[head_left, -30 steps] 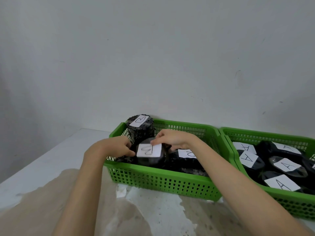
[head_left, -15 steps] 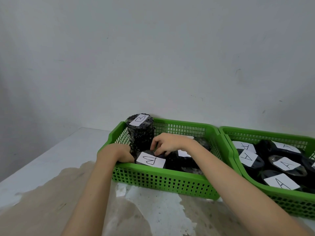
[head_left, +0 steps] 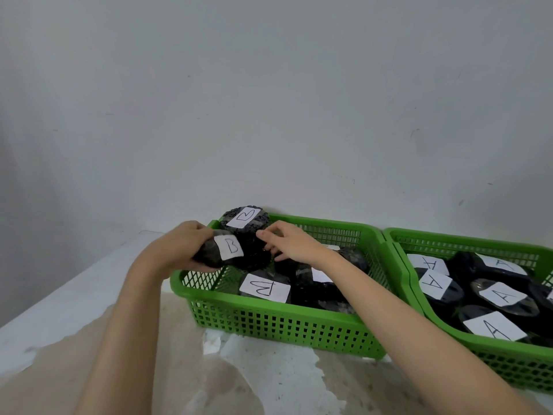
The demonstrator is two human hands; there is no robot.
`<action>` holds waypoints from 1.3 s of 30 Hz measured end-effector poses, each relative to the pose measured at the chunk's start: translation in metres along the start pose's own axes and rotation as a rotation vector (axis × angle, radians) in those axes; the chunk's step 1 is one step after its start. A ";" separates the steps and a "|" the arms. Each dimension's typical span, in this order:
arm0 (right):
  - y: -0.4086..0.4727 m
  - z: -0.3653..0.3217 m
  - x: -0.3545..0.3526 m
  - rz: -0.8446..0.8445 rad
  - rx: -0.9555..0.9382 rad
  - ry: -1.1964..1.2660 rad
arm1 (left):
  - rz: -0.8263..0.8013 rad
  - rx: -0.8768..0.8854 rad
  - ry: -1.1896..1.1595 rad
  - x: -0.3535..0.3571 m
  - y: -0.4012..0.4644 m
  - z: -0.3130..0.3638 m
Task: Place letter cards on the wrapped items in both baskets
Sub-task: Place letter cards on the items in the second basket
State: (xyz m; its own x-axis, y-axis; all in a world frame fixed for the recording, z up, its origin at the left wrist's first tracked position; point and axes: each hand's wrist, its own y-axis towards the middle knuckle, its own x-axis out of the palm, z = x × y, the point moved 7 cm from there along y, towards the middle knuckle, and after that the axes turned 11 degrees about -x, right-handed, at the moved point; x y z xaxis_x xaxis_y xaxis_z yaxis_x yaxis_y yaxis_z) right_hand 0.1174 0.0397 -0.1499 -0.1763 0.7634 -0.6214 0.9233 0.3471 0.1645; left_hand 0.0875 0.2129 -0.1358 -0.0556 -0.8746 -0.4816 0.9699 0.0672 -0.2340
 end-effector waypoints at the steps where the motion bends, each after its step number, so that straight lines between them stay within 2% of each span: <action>1: -0.001 0.001 0.003 -0.006 0.045 0.123 | -0.040 0.005 -0.078 -0.002 -0.003 0.000; 4: -0.006 -0.002 0.016 -0.097 0.117 0.447 | -0.224 -0.026 -0.316 -0.001 -0.010 -0.002; 7: -0.007 -0.002 0.024 -0.144 0.135 0.628 | -0.360 -0.071 -0.348 0.008 -0.015 -0.004; 10: -0.005 0.001 0.030 -0.113 0.166 0.772 | -0.317 -0.063 -0.242 0.008 -0.013 -0.006; 13: -0.002 0.004 0.031 -0.058 0.132 0.815 | -0.146 -0.064 -0.019 0.002 -0.006 -0.010; 16: 0.002 0.005 0.029 -0.039 0.047 0.639 | -0.051 -0.050 0.292 0.004 0.000 -0.010; 20: -0.001 -0.001 0.037 -0.124 -0.026 0.330 | -0.042 -0.077 0.520 0.013 0.007 -0.014; 25: -0.002 -0.021 0.050 -0.246 -0.336 -0.393 | -0.093 -0.061 0.871 0.033 0.008 -0.015; 28: -0.007 -0.028 0.043 -0.253 -0.339 -0.530 | -0.055 -0.064 0.946 0.040 0.011 -0.017; 31: -0.017 -0.030 0.016 -0.293 -0.253 -0.563 | -0.022 0.056 0.863 0.049 0.009 0.000; 34: -0.042 -0.005 -0.004 -0.625 0.091 -0.620 | -0.031 0.257 0.717 0.067 -0.006 0.029; 36: -0.068 0.013 -0.012 -0.810 0.357 -0.684 | -0.111 0.317 0.652 0.086 -0.016 0.039; 37: -0.075 0.018 -0.014 -0.840 0.399 -0.725 | -0.161 0.337 0.645 0.097 -0.022 0.042; 39: -0.077 0.018 -0.011 -0.804 0.332 -0.784 | -0.231 0.359 0.697 0.115 -0.027 0.041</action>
State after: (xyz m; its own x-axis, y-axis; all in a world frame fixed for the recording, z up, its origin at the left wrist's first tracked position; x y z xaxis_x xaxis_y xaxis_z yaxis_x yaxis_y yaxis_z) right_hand 0.0541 -0.0051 -0.1701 -0.5984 -0.1965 -0.7767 0.7059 0.3291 -0.6272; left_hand 0.0646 0.0905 -0.1500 -0.2832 -0.3403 -0.8967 0.9263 -0.3394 -0.1637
